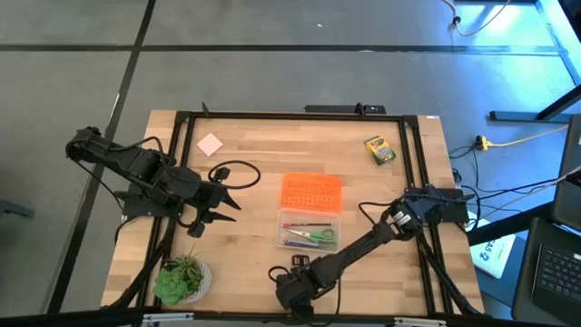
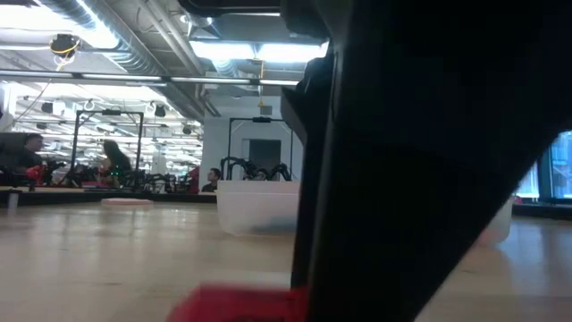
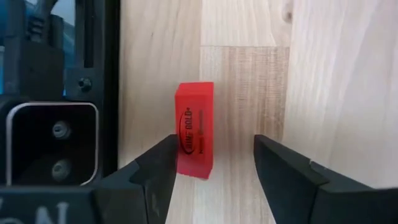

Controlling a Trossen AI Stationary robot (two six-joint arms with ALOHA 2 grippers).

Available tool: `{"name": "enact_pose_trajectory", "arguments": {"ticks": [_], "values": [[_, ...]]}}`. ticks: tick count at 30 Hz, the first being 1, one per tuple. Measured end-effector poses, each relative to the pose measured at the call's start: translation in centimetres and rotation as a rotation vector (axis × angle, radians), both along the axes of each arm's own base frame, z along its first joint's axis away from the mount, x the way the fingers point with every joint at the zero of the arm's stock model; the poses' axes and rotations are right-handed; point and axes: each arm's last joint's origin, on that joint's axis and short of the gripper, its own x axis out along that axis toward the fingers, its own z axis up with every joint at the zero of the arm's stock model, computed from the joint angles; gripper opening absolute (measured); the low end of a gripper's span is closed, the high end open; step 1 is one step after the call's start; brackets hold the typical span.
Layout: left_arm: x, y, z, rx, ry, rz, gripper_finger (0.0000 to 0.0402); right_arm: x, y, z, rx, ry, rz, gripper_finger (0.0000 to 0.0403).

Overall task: Pack school essentials
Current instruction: Put the red eraser into the orange supply box

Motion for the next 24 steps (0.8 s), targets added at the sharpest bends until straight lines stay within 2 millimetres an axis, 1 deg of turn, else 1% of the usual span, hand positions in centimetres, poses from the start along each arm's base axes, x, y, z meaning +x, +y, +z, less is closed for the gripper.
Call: {"name": "enact_pose_trajectory", "arguments": {"ticks": [6,15,24], "values": [[0.0,0.0,0.0,0.0,0.0,0.0,0.0142,-0.02,0.19,0.12,0.006,0.002,0.036,0.0209],[0.0,0.0,0.0,0.0,0.0,0.0,0.0142,-0.03,0.36,-0.01,0.02,-0.005,0.033,0.0209],[0.0,0.01,0.0,0.0,0.0,0.0,0.0142,-0.09,0.46,-0.11,-0.009,-0.022,0.029,0.0209]]}}
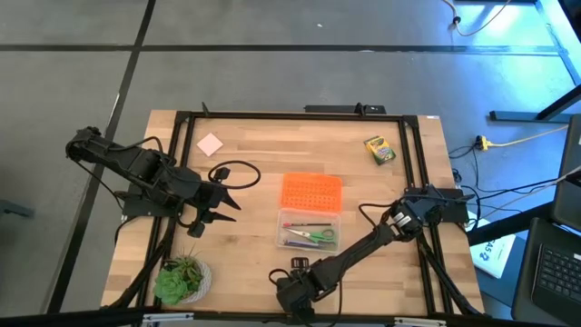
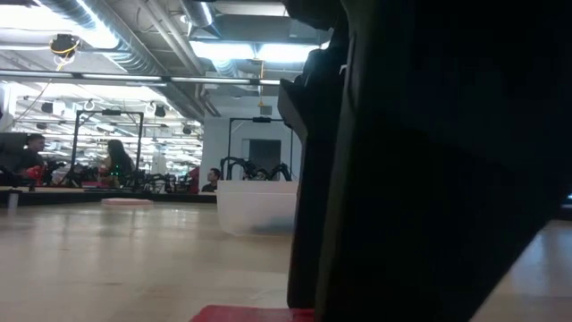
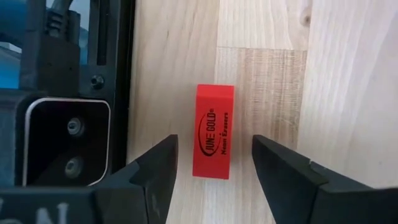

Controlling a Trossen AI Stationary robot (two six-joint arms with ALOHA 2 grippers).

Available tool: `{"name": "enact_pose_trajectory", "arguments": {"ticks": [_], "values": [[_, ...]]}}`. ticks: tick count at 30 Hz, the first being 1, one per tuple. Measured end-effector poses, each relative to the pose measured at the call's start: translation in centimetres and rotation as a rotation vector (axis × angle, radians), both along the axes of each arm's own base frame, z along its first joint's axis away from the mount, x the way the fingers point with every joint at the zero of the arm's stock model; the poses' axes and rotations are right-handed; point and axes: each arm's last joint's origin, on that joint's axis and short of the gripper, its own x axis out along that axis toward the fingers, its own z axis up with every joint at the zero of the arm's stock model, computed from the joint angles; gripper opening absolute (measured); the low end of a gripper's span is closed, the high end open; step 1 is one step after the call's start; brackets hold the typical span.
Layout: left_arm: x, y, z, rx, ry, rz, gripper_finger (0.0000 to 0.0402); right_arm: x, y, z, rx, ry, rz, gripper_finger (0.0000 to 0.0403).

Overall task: Pack school essentials
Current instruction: Put the red eraser into the orange supply box

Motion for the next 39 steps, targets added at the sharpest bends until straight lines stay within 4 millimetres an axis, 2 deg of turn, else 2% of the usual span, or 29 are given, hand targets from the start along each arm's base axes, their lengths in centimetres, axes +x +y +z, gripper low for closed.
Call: {"name": "enact_pose_trajectory", "arguments": {"ticks": [20,23,33,39], "values": [[0.0,-0.01,0.0,0.0,0.0,0.0,0.0142,-0.92,0.7,-0.27,-0.064,0.011,0.064,0.0205],[0.0,-0.01,0.0,0.0,0.0,0.0,0.0142,-0.94,0.67,-0.31,-0.067,0.014,0.062,0.0186],[0.0,-0.01,0.0,0.0,0.0,0.0,0.0142,-0.89,0.53,-0.35,-0.068,0.018,0.05,0.0083],[0.0,0.0,0.0,0.0,0.0,0.0,0.0142,-0.89,0.51,-0.32,-0.049,0.03,-0.023,0.0054]]}}
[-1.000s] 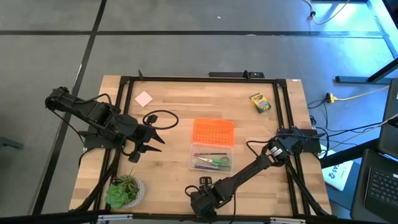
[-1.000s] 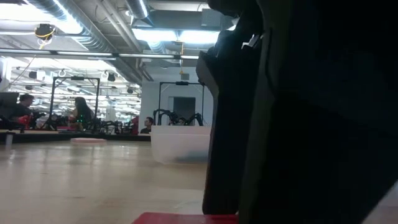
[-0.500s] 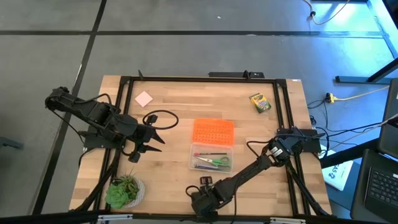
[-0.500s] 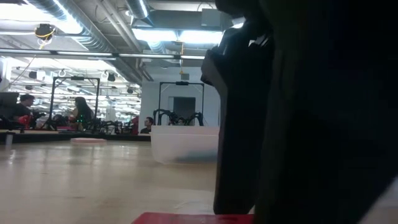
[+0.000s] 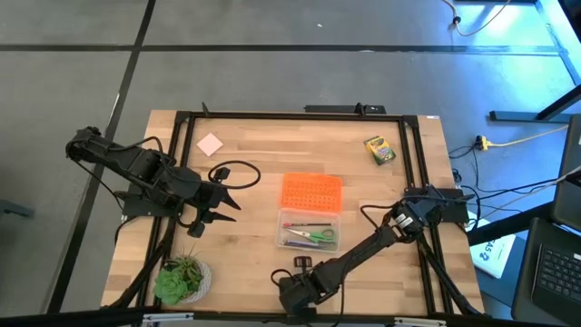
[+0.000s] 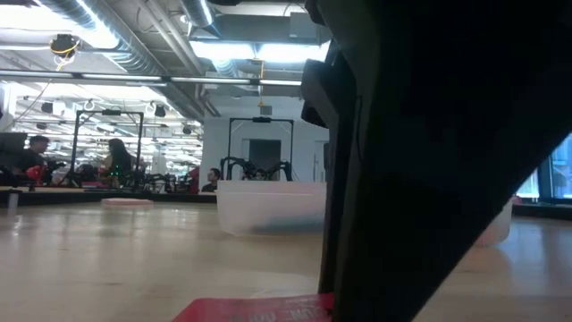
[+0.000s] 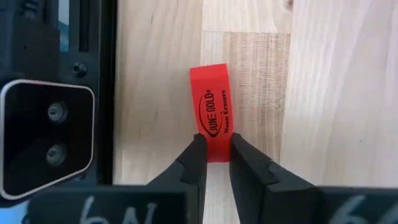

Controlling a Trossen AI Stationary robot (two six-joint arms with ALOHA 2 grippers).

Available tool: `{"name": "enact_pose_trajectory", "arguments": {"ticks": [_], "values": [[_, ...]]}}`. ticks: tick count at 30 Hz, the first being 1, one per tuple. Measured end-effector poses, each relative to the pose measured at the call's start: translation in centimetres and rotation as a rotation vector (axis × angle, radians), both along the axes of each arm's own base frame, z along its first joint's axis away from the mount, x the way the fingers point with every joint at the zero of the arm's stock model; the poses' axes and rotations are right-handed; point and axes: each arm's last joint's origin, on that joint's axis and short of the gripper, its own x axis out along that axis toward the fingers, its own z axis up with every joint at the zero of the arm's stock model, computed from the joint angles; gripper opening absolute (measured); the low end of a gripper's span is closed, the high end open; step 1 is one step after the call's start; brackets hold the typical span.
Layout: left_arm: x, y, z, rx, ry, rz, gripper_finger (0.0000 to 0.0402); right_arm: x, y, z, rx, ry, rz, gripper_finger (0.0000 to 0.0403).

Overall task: Pack school essentials
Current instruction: Put the red eraser into the orange supply box

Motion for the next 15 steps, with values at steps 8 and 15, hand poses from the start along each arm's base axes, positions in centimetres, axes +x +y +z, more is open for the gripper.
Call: {"name": "enact_pose_trajectory", "arguments": {"ticks": [8,15], "values": [[0.0,-0.01,-0.01,0.0,0.0,0.0,0.0142,0.01,0.02,0.0,0.008,0.0,-0.051,0.0057],[0.0,0.0,0.01,0.0,0.0,0.0,0.0142,0.16,0.12,0.45,0.008,-0.002,-0.052,0.0054]]}}
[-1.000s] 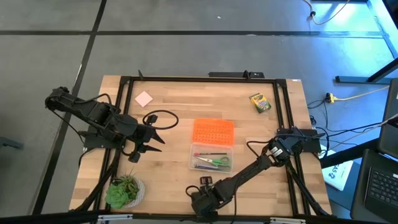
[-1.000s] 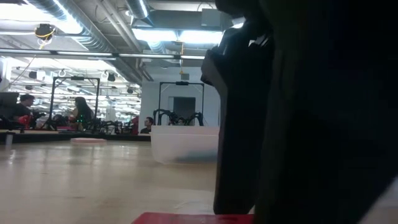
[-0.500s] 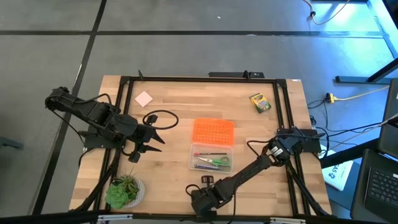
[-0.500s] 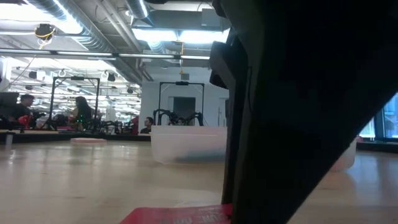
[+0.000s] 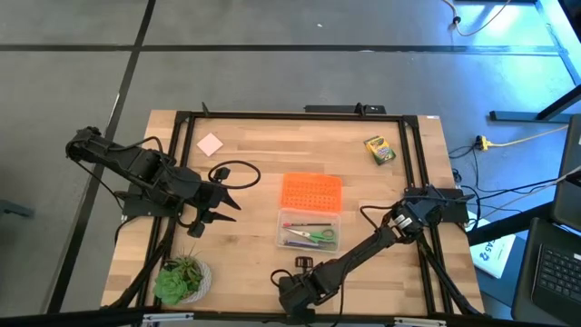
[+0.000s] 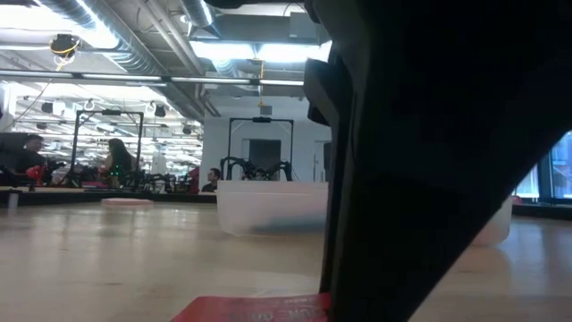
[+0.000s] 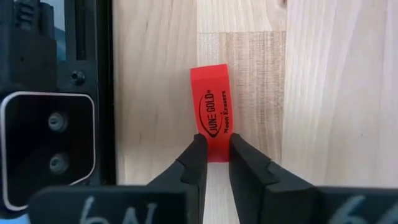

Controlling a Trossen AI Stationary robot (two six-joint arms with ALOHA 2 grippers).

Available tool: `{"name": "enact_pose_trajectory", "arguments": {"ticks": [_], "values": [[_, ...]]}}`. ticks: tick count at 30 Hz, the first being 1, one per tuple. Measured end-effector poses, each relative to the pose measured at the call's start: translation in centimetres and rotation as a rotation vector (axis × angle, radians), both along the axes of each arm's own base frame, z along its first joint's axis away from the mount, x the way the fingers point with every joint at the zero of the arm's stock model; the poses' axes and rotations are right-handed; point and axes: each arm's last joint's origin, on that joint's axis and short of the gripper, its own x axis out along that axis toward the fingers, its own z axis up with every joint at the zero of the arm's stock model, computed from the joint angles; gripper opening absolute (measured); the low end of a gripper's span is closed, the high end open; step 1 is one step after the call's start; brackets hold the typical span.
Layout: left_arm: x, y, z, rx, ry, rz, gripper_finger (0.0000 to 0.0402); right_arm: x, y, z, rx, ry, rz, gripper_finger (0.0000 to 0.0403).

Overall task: Pack school essentials
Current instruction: Put the red eraser into the orange supply box

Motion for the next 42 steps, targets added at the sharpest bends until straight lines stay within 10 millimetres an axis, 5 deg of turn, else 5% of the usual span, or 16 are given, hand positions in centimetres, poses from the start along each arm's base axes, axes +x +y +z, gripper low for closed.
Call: {"name": "enact_pose_trajectory", "arguments": {"ticks": [20,42], "values": [[0.0,0.0,0.0,0.0,0.0,0.0,0.0142,0.4,-0.4,1.1,0.051,0.038,-0.048,0.0052],[0.0,0.0,0.0,0.0,0.0,0.0,0.0142,0.2,-7.6,8.9,-0.098,0.024,-0.121,0.0052]]}}
